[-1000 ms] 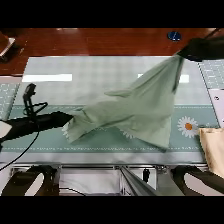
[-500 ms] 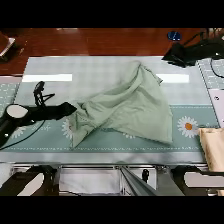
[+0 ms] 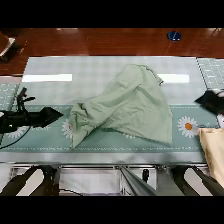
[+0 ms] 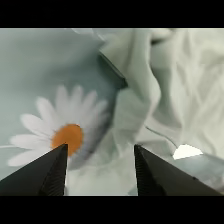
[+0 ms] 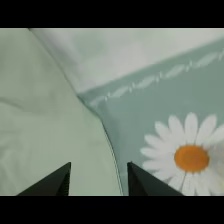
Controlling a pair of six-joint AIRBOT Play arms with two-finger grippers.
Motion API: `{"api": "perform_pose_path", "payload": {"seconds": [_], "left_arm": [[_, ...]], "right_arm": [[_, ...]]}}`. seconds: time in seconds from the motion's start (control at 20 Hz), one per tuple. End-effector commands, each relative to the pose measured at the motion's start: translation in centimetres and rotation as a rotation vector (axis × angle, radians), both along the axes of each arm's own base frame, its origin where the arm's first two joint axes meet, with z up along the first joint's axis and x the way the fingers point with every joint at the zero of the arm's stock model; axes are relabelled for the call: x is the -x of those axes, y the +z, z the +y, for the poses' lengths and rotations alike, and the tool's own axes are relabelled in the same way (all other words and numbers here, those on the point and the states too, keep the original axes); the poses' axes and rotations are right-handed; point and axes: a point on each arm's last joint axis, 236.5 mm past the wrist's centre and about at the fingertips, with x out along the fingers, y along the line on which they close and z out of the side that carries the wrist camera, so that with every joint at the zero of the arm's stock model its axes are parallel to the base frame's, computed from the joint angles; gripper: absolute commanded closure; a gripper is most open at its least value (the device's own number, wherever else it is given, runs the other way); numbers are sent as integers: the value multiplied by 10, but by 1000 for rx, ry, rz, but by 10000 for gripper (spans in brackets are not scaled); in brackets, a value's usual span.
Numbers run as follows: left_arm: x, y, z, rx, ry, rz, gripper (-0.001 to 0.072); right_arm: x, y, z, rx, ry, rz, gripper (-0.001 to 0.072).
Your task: Fold the shirts.
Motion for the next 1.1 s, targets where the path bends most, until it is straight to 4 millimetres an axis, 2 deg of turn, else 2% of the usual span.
{"api": "perform_pose_path", "payload": {"seconds": [0.0,0.15,0.2,0.25,0.3,0.55,0.7,0.85,1.05], "left_arm": [[8,-1,-39,165,-68,-41,200],[7,-17,-54,133,-106,-24,203],[9,-21,-61,127,-130,-15,261],[12,-25,-67,127,-155,-2,570],[14,-27,-72,126,-178,-5,693],[15,-28,-75,119,-203,-18,692],[15,-28,-75,119,-203,-18,692],[15,-28,-75,120,-201,-16,692],[11,-28,-74,118,-183,-24,692]], "right_arm": [[75,-68,44,-139,-22,168,306],[92,-78,53,-166,-2,225,306],[96,-79,54,-164,8,243,306],[102,-80,53,-158,19,267,306],[107,-82,52,-152,27,285,306],[127,-97,80,-195,173,427,306],[115,-107,81,-195,153,417,306],[114,-115,77,-186,144,431,306],[83,-114,82,-227,66,325,306]]}}
